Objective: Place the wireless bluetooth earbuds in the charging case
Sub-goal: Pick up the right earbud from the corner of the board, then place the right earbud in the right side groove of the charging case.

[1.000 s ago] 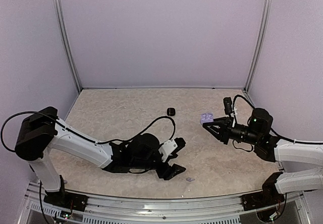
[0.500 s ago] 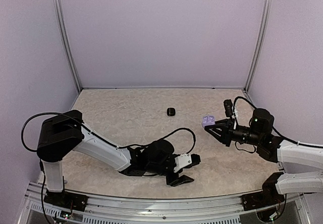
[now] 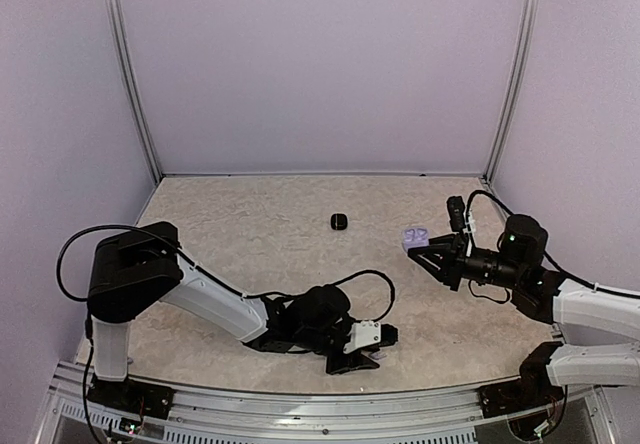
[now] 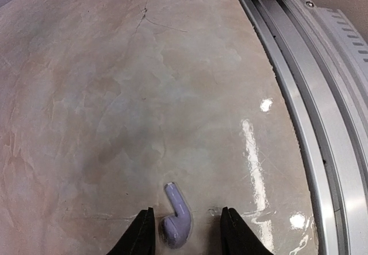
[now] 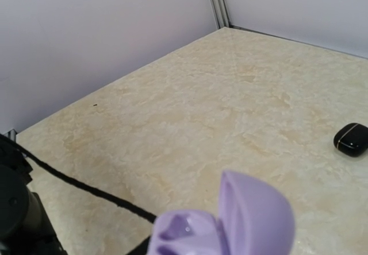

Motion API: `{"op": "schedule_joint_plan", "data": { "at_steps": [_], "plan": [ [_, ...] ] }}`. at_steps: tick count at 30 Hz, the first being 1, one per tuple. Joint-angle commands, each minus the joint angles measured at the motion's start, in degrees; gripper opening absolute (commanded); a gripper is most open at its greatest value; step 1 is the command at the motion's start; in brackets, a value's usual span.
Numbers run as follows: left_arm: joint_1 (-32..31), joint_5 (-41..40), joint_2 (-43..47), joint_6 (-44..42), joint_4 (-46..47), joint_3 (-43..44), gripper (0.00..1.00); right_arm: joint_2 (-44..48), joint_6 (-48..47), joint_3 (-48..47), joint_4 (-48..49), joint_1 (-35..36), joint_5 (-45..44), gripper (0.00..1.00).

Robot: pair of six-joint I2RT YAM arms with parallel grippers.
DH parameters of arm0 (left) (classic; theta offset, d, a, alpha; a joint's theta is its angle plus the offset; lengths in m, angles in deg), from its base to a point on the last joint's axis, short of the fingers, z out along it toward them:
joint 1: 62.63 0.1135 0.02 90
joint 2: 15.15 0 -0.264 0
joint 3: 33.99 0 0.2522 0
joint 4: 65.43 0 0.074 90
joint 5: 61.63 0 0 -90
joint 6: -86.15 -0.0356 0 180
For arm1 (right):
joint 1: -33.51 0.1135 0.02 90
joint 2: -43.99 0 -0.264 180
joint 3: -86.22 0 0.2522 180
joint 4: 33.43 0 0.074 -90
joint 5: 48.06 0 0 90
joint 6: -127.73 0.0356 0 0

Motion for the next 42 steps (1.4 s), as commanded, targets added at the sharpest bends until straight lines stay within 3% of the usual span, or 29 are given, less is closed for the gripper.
{"op": "schedule_joint_plan", "data": {
  "at_steps": [1, 5, 11, 19, 26, 35, 42],
  "plan": [
    [0.24, 0.11, -2.23, -2.42, -0.42, 0.53, 0.33, 1.18, -1.04, 0.27, -0.64, -0.72, 0.31, 0.00],
    [0.85, -0.48, -1.51, -1.76, -1.40, -0.45, 0.21, 1.68, -1.51, 0.51, -0.61, -0.68, -0.01, 0.00],
    [1.09, -1.65, 4.63, 4.95, -5.37, -1.35, 0.13, 1.68, -5.24, 3.28, 5.46, -0.75, 0.20, 0.00],
    [2.55, 2.15, 22.25, 22.01, -13.33, -2.51, 0.11, -1.01, -13.71, 4.93, 15.56, -0.18, -0.38, 0.00],
    [6.69, 6.06, 32.39, 35.28, -22.90, 1.21, 0.06, -3.53, -22.91, 5.46, 21.98, 2.83, -1.08, 0.00],
    [12.56, 15.70, 37.34, 47.41, -24.61, 3.41, 0.04, -8.84, -35.12, 4.00, 27.87, 10.52, -6.52, 0.00],
    [13.41, 19.61, 36.15, 52.77, -23.48, 5.24, 0.03, -11.81, -40.99, 1.49, 28.01, 16.24, -10.70, 0.00]
  ]
}}
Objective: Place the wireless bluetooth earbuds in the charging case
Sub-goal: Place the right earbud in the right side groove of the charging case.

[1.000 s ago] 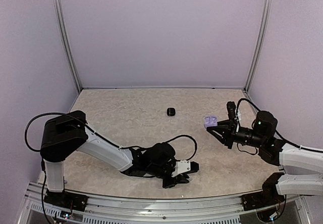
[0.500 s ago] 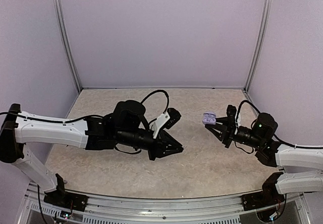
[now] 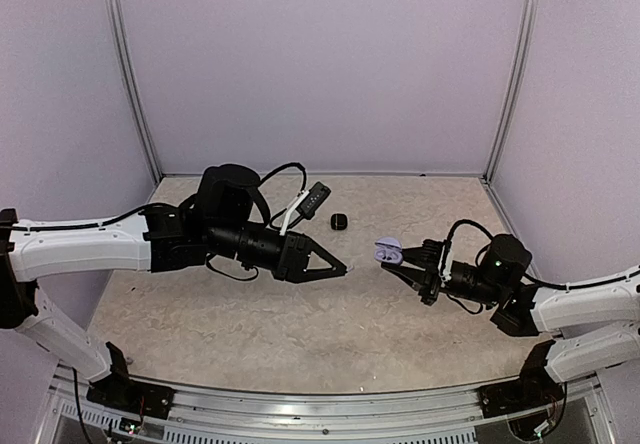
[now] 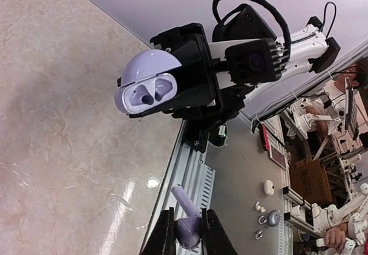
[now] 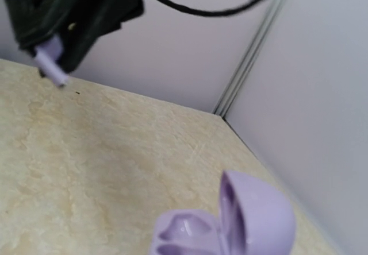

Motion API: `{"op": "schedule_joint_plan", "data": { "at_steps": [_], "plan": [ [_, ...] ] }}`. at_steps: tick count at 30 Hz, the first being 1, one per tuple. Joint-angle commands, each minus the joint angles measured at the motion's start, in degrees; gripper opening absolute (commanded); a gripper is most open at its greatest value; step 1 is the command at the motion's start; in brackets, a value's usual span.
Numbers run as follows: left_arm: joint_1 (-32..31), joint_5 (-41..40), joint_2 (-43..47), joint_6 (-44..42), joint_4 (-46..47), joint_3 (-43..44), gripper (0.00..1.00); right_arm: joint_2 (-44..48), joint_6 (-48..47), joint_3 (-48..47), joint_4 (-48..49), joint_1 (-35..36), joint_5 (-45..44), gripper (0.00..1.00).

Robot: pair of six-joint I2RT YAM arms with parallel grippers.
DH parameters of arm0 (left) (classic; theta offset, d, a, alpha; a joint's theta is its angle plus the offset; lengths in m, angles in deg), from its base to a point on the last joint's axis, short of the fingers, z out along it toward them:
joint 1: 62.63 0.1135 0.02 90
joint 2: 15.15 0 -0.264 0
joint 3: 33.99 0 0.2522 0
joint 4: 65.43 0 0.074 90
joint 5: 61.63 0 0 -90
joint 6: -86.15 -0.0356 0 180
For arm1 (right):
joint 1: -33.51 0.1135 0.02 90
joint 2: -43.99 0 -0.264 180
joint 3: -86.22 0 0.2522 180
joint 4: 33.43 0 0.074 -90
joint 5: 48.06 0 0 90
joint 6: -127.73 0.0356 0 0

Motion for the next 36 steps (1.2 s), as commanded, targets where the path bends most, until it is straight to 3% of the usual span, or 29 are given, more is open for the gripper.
{"op": "schedule_joint_plan", "data": {
  "at_steps": [1, 17, 36],
  "plan": [
    [0.29, 4.73, -0.92, 5.67, 0.64, 3.34, 0.03, -1.99, -6.12, -2.89, 2.45, 3.74, -4.37, 0.00],
    [0.28, 6.99, -7.06, 12.74, 0.30, 7.83, 0.01, -5.46, -11.87, -4.41, 2.79, 11.93, -14.64, 0.00],
    [0.66, 2.70, -10.51, 13.31, -6.75, 11.15, 0.00, -4.09, -14.15, -3.95, 2.31, 13.49, -17.05, 0.00]
  ]
}}
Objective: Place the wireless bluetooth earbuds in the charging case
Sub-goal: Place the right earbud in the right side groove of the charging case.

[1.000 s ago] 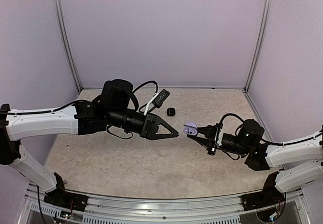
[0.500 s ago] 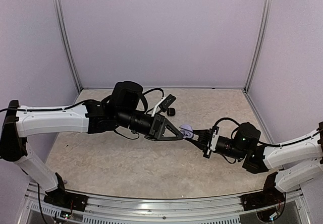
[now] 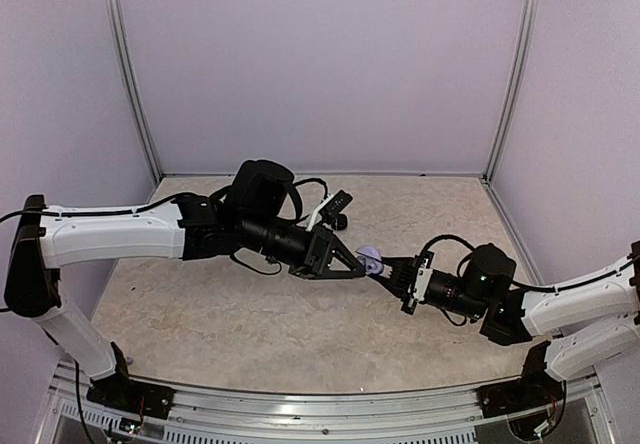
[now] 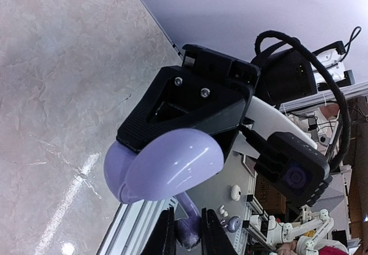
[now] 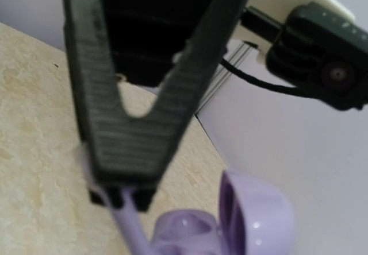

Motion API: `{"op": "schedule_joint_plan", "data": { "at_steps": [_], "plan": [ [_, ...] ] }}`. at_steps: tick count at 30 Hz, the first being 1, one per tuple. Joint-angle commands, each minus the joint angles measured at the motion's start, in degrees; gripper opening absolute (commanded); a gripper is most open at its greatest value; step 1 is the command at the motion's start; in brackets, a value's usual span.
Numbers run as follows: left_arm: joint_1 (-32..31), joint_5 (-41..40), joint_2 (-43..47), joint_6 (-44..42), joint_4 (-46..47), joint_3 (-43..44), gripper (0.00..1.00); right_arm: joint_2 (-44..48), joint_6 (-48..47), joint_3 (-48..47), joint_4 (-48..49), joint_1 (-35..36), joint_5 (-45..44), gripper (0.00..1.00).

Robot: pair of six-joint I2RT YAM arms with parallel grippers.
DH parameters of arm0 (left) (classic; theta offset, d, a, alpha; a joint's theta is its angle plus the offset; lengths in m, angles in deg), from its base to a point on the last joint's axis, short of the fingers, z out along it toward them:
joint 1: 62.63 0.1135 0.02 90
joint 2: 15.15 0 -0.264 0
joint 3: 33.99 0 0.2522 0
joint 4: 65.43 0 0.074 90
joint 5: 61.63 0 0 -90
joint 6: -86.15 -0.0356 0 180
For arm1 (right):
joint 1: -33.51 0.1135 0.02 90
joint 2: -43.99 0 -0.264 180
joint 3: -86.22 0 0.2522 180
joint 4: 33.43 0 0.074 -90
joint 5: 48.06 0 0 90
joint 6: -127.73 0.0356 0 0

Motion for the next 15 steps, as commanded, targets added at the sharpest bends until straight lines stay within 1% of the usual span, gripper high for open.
{"op": "schedule_joint_plan", "data": {
  "at_steps": [1, 6, 15],
  "plan": [
    [0.59, -1.89, -0.68, -0.02, -2.60, 1.84, 0.00, 1.16, -0.78, -0.95, 1.17, 0.92, -0.87, 0.00],
    [1.04, -2.62, -0.72, 0.28, -3.02, 1.73, 0.00, 1.43, -1.08, -0.84, 1.14, 1.10, -1.05, 0.00],
    [-0.02, 0.24, 0.38, -0.49, -0.74, 2.31, 0.00, -0.19, -1.14, -1.12, 1.52, 1.19, -2.68, 0.00]
  ]
}}
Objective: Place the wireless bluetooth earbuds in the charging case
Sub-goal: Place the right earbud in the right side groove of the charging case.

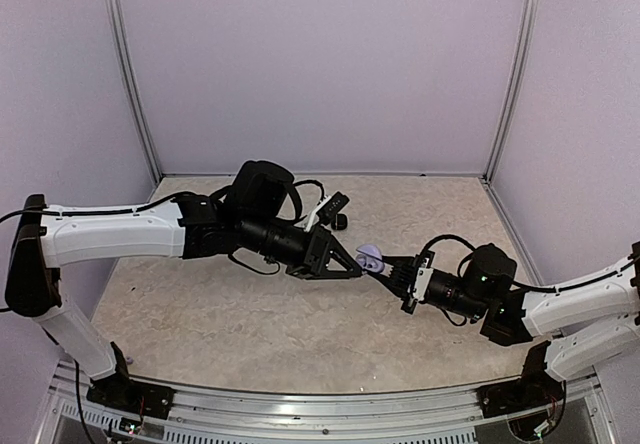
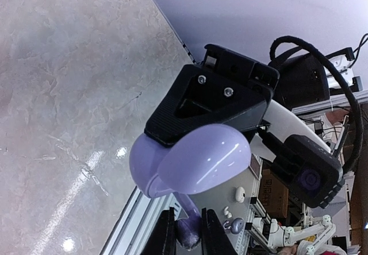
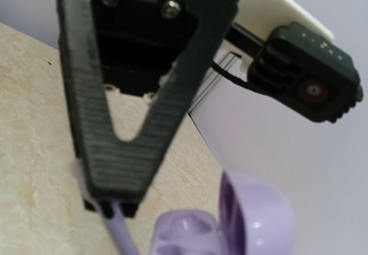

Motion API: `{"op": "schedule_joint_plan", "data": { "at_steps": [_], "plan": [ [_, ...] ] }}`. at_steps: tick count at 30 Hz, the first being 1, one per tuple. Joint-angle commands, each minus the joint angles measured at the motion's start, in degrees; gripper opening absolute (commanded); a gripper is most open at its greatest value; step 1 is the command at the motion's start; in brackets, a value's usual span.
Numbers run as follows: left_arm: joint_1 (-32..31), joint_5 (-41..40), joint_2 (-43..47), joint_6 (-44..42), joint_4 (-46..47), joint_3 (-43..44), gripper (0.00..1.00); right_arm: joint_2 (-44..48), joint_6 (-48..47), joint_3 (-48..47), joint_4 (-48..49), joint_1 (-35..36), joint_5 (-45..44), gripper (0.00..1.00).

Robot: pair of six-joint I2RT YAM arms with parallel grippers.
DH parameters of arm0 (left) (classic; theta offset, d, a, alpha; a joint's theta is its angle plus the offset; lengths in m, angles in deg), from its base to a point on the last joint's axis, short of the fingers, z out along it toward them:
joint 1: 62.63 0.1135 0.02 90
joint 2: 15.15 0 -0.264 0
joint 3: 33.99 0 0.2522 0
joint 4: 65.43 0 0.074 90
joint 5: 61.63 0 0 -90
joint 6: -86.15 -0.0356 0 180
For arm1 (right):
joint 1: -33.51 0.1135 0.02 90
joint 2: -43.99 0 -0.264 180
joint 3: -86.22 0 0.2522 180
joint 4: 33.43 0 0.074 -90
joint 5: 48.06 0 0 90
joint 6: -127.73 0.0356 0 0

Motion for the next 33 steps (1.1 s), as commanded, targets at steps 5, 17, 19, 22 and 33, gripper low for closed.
{"op": "schedule_joint_plan", "data": {
  "at_steps": [5, 17, 19, 22, 33],
  "plan": [
    [-0.49, 1.20, 1.05, -0.67, 2.14, 1.95, 0.00, -0.99, -0.26, -1.63, 0.79, 0.82, -0.67, 0.00],
    [0.30, 2.17, 1.50, 0.72, 4.47, 0.59, 0.00, -0.64, -0.50, -1.46, 0.60, 0.82, -0.40, 0.00],
    [0.56, 1.98, 1.53, 1.21, 4.81, 0.22, 0.00, -0.51, -0.55, -1.46, 0.62, 0.84, -0.31, 0.00],
    [1.03, 1.00, 1.78, 1.34, 4.34, -0.17, 0.00, -0.22, -0.68, -1.37, 0.76, 0.94, -0.22, 0.00],
    [1.67, 1.21, 0.46, 1.27, 1.61, -0.25, 0.00, 0.02, -0.86, -1.28, 1.16, 0.96, -0.66, 0.00]
  ]
}}
